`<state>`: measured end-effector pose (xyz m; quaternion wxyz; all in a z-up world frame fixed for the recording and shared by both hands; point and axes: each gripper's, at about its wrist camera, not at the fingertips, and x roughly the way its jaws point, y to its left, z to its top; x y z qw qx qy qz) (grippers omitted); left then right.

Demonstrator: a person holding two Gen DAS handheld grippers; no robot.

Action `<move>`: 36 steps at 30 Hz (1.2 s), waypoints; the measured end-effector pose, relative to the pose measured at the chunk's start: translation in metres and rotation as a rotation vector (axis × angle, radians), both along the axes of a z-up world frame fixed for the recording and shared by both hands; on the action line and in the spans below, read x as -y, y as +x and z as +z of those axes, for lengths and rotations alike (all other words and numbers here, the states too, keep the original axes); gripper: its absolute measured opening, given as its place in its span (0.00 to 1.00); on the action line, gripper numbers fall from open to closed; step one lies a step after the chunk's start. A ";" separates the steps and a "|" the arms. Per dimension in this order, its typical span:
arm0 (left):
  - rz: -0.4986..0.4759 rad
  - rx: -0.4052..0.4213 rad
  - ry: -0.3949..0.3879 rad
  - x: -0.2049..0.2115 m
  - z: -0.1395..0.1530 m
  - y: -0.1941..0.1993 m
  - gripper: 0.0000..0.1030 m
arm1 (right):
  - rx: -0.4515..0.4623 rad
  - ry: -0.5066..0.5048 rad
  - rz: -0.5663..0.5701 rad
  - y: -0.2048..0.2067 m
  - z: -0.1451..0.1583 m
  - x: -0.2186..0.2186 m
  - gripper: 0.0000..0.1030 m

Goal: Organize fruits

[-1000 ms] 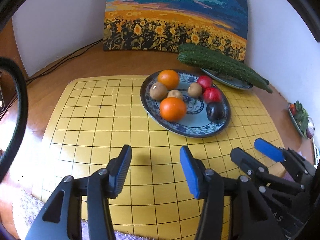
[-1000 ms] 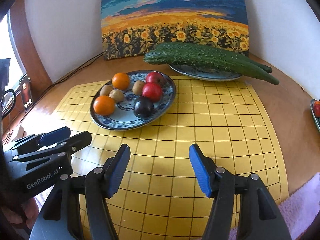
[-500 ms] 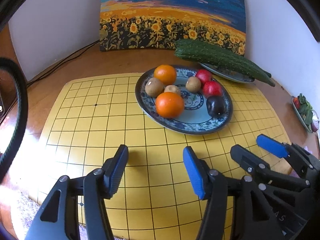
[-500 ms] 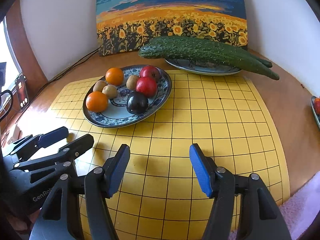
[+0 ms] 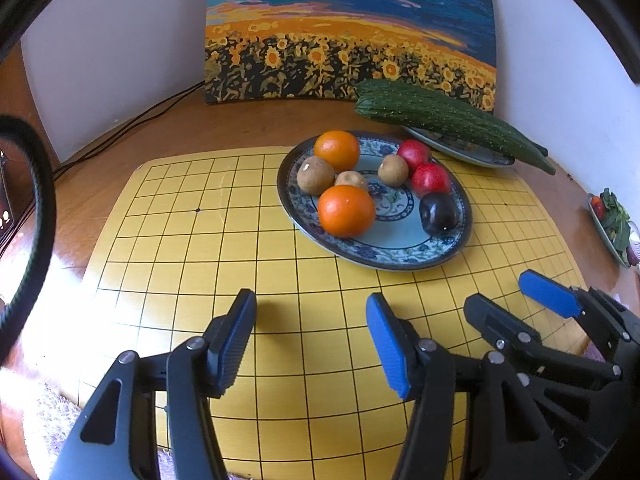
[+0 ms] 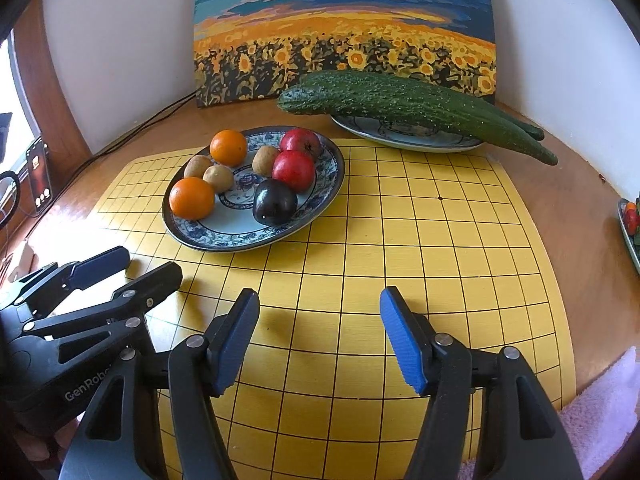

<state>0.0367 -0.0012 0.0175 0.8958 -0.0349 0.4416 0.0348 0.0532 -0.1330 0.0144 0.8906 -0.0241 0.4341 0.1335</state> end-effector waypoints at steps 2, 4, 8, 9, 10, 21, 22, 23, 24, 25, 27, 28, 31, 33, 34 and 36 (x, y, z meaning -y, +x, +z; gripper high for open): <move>0.000 0.000 0.000 0.000 0.000 0.000 0.58 | 0.000 0.000 0.000 0.000 0.000 0.000 0.63; 0.000 0.000 0.000 0.000 0.000 0.000 0.58 | 0.000 0.000 0.000 0.000 0.000 0.000 0.63; 0.001 0.000 0.002 0.001 0.000 0.000 0.58 | 0.001 -0.002 0.000 0.000 0.000 0.000 0.63; 0.001 0.001 0.002 0.001 0.000 0.000 0.58 | 0.000 -0.001 0.000 0.000 0.000 0.000 0.63; 0.001 0.000 0.002 0.001 0.000 0.000 0.58 | 0.000 0.000 0.000 0.000 0.000 0.000 0.63; 0.002 0.001 0.005 0.001 0.000 0.000 0.58 | 0.001 -0.003 0.001 0.000 0.000 0.001 0.63; 0.002 0.001 0.004 0.001 0.000 0.000 0.58 | 0.001 -0.003 0.001 0.000 0.000 0.000 0.63; 0.002 0.001 0.005 0.001 0.000 0.000 0.58 | 0.001 -0.004 0.001 0.000 0.000 0.001 0.63; 0.002 0.001 0.005 0.001 0.000 0.000 0.58 | 0.001 -0.004 0.001 0.000 0.000 0.001 0.63; 0.002 0.002 0.004 0.001 0.000 0.000 0.58 | 0.001 -0.003 0.001 0.000 0.000 0.000 0.63; 0.002 0.001 0.004 0.001 0.000 0.000 0.58 | 0.001 -0.003 0.001 0.000 0.000 0.001 0.63; 0.002 0.001 0.004 0.001 0.000 0.000 0.58 | 0.001 -0.003 0.001 0.000 0.000 0.000 0.63; 0.005 0.000 0.010 0.001 0.000 0.000 0.58 | 0.001 -0.005 0.002 0.000 0.000 0.000 0.63; 0.006 0.000 0.011 0.000 0.000 0.001 0.58 | 0.001 -0.007 0.001 0.000 0.000 0.000 0.63; 0.005 0.000 0.011 0.000 0.000 0.001 0.58 | 0.001 -0.007 0.001 0.000 0.000 0.001 0.63; 0.005 0.000 0.011 0.000 0.000 0.000 0.58 | 0.001 -0.007 0.001 0.000 0.001 0.001 0.63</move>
